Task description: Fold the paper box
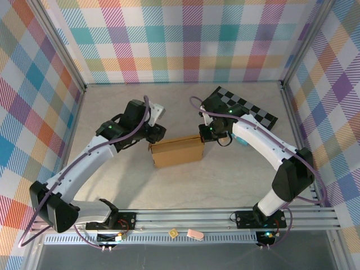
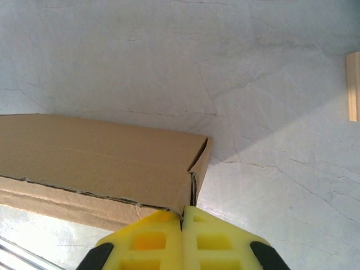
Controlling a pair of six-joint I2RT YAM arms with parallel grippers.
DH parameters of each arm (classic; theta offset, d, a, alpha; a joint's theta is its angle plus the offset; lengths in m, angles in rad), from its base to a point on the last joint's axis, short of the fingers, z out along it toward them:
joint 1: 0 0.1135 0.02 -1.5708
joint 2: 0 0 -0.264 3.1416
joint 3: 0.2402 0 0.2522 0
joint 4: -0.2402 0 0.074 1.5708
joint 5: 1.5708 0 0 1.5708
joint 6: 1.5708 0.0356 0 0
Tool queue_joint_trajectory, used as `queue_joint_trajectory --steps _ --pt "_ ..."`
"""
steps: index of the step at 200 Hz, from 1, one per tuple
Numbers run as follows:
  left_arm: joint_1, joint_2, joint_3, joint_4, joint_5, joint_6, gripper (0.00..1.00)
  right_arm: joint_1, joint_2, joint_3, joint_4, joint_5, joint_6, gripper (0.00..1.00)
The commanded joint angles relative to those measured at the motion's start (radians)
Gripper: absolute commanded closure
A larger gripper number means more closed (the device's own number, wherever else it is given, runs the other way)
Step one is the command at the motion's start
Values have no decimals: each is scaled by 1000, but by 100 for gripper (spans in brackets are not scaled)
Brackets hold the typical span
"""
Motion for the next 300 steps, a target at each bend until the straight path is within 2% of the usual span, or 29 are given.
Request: queue_joint_trajectory --steps 1,47,78,103,161,184,234,272,300 --pt "14 -16 20 -248 -62 -157 58 7 29 5 -45 12 12 100" --pt "58 -54 -37 -285 1 -203 57 7 43 17 -50 9 14 100" --pt "91 -15 -32 -269 27 -193 63 6 43 20 -52 5 13 100" --pt "91 14 -21 -259 69 -176 68 7 43 19 -54 9 12 100" --pt "90 28 -41 -249 121 -144 70 7 49 25 -52 7 15 100" --pt "90 41 -41 -249 120 -142 77 7 50 23 -52 6 17 100" --pt "91 47 -50 -235 137 -151 83 6 52 26 -52 9 23 100" --pt "89 52 -53 -236 145 -169 95 7 51 30 -52 14 33 100" --pt "87 56 -47 -248 146 -196 96 7 51 25 -49 9 51 100"
